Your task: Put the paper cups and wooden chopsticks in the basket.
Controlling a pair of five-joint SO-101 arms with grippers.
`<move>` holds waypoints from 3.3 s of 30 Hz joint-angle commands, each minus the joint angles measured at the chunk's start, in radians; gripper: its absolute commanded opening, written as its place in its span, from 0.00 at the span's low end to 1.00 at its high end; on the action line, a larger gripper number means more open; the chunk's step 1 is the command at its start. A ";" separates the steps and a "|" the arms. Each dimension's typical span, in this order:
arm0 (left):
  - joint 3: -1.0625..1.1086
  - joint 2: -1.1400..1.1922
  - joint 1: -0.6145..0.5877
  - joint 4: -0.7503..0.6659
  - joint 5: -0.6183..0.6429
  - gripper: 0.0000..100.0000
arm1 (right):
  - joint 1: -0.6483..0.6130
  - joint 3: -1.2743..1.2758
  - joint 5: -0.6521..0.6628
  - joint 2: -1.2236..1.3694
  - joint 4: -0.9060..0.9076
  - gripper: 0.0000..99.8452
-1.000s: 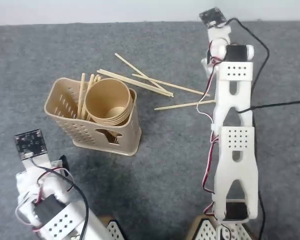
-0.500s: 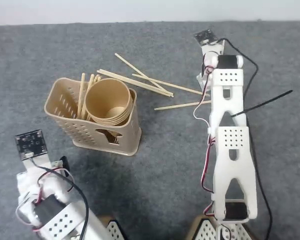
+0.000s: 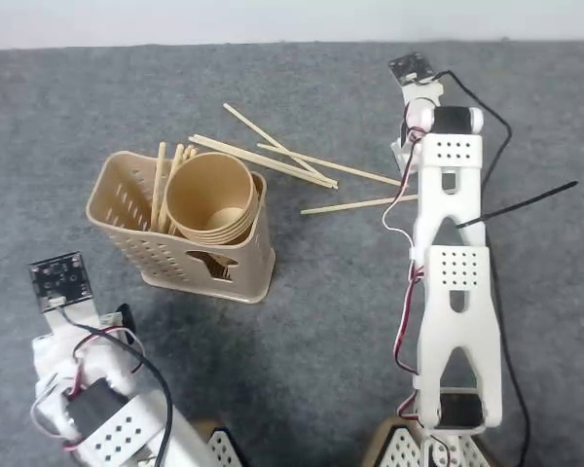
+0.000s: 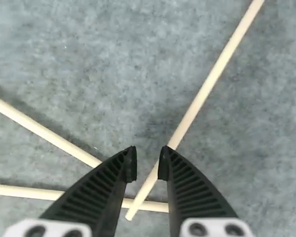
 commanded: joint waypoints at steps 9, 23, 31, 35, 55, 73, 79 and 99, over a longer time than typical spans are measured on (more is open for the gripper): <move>-0.008 -0.009 0.003 -0.014 -0.008 0.29 | 0.070 -0.055 -0.003 -0.021 -0.016 0.10; -0.008 -0.009 0.002 -0.014 -0.008 0.29 | 0.033 -0.057 -0.003 -0.022 -0.013 0.10; -0.008 -0.009 0.002 -0.014 -0.008 0.29 | 0.038 -0.048 -0.008 0.030 -0.031 0.10; -0.008 -0.009 0.002 -0.014 -0.008 0.29 | 0.038 -0.049 -0.005 0.081 -0.031 0.10; -0.008 -0.009 0.002 -0.014 -0.008 0.29 | 0.030 -0.072 0.103 -0.357 0.044 0.01; -0.110 -0.008 -0.074 0.064 0.040 0.29 | -0.061 0.396 0.141 -1.161 0.171 0.01; -0.105 -0.008 -0.074 0.064 0.038 0.29 | -0.180 0.822 0.371 -1.532 0.170 0.01; -0.093 -0.009 -0.074 0.035 0.041 0.29 | -0.518 1.217 0.304 -2.012 0.131 0.01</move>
